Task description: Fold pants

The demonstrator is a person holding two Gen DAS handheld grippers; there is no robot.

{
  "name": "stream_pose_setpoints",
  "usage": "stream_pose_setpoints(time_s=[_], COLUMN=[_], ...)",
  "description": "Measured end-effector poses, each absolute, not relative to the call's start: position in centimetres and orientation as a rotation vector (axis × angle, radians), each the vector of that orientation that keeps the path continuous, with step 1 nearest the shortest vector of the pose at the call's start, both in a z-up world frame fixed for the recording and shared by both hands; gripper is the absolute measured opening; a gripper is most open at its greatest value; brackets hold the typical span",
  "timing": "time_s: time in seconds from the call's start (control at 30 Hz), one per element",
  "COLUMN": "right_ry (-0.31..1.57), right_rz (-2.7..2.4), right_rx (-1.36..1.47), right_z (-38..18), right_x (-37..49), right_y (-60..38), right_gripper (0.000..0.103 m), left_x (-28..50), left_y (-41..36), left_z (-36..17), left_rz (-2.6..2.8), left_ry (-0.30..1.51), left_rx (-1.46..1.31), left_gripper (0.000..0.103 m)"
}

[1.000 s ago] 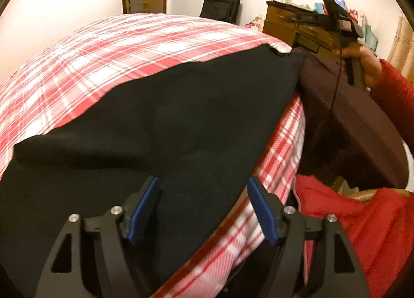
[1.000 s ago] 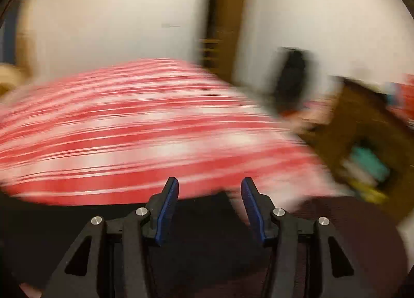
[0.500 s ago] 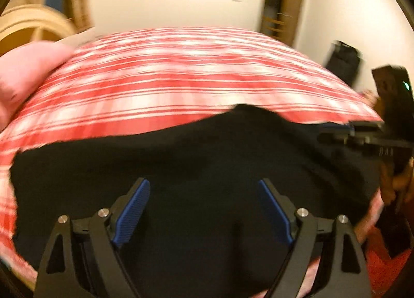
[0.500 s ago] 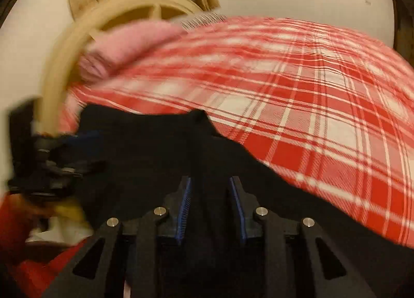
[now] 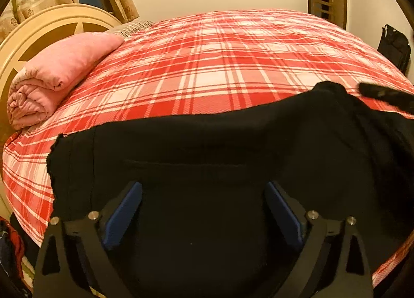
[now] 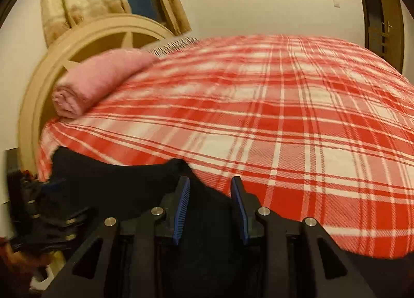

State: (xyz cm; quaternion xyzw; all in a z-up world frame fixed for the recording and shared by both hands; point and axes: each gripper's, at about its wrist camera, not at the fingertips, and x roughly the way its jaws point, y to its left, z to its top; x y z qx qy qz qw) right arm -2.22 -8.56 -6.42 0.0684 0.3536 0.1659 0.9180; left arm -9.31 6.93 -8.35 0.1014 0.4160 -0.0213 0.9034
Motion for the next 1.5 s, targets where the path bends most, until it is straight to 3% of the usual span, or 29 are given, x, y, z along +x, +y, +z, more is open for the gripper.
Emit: stream_pose_setpoints(time_s=[0.4,0.53,0.8,0.83,0.87,0.9,0.97,1.0,1.13,1.2,1.5], right_ry=[0.876,0.813,0.750,0.725,0.685,0.661,0.597,0.584,0.637,0.750,1.007], right_rz=[0.079,-0.012,0.025,0.010,-0.044,-0.085,-0.208,-0.263,-0.378,-0.400,-0.407], right_rx=[0.170,0.045,0.204,0.204,0.191,0.183,0.186,0.191,0.262,0.289,0.314], right_z=[-10.0,-10.3,-7.5,-6.8,-5.4,-4.5,-2.3,-1.5,-1.0,-2.7,-9.4], right_x=[-8.8,-7.5,-9.1,-9.7,-11.5,-12.5,-15.7,-17.0,-19.6,-19.1,-17.6], right_y=[-17.6,-16.1,-19.7,-20.4,-22.2,-23.6,-28.3,-30.8,-40.4,-45.3,-51.8], right_gripper=[0.035,0.035,0.035,0.036,0.045,0.060,0.078,0.081,0.081,0.081,0.081], left_x=[-9.5,-9.6,-10.4,-10.5,-10.7,-10.8,-10.9,-11.0,-11.0,-11.2,-11.3], left_y=[3.7,1.9,-1.4,-1.7,-2.0,-2.2,-2.7,-3.0,-4.1,-4.5,-5.3], left_z=[-7.8,-7.2,-5.7,-5.5,-5.4,-5.4,-5.5,-5.5,-5.3,-5.2,-4.6], left_rz=[0.006,-0.006,-0.088,-0.109,-0.138,-0.160,-0.203,-0.223,-0.261,-0.270,-0.270], left_ry=[0.844,0.825,0.791,0.786,0.784,0.788,0.803,0.809,0.809,0.810,0.830], left_rx=[0.349,0.395,0.407,0.399,0.385,0.374,0.348,0.336,0.310,0.293,0.257], left_gripper=[0.099,0.099,0.099,0.099,0.099,0.099,0.099,0.099,0.099,0.099,0.099])
